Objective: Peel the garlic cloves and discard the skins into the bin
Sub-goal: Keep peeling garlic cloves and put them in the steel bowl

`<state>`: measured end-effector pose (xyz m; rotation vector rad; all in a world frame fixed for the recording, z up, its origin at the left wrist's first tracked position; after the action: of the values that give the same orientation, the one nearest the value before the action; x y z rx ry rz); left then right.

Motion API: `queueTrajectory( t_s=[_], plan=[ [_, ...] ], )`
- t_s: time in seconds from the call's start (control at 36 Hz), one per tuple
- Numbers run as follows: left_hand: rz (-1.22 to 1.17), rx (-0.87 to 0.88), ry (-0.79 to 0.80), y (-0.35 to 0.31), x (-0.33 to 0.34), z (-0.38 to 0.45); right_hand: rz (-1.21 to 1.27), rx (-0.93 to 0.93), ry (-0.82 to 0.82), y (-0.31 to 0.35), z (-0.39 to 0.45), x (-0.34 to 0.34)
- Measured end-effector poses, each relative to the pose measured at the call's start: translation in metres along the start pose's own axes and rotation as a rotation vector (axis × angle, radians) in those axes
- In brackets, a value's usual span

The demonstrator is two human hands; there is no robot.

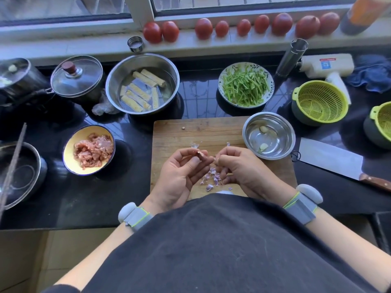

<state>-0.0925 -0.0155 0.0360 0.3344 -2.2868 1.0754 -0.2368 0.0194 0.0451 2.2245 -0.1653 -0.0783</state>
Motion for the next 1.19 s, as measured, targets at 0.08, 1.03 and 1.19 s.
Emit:
queueTrajectory(
  t_s=[0.08,1.03,1.19],
  plan=[
    [-0.064,-0.049,-0.037,0.002,-0.005,0.0,-0.156,-0.007,-0.107,-0.005,0.005,-0.013],
    [0.22,0.058,0.032,-0.001,0.001,-0.002,-0.738,-0.707,-0.162,0.046,-0.022,0.003],
    [0.301,0.107,0.048,-0.006,0.002,-0.003,-0.586,-0.59,-0.126,0.041,-0.018,0.001]
  ],
)
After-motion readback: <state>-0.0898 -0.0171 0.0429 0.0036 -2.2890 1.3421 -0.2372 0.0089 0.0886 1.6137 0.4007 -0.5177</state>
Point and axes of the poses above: each hand's wrist, its own z-axis towards the middle knuckle, its own x-axis out of the palm, y = z × x, the point moved 7 cm from there along z, towards the middle knuckle, and after that the axes turned 5 degrees about -z, right-handed, at the moved point
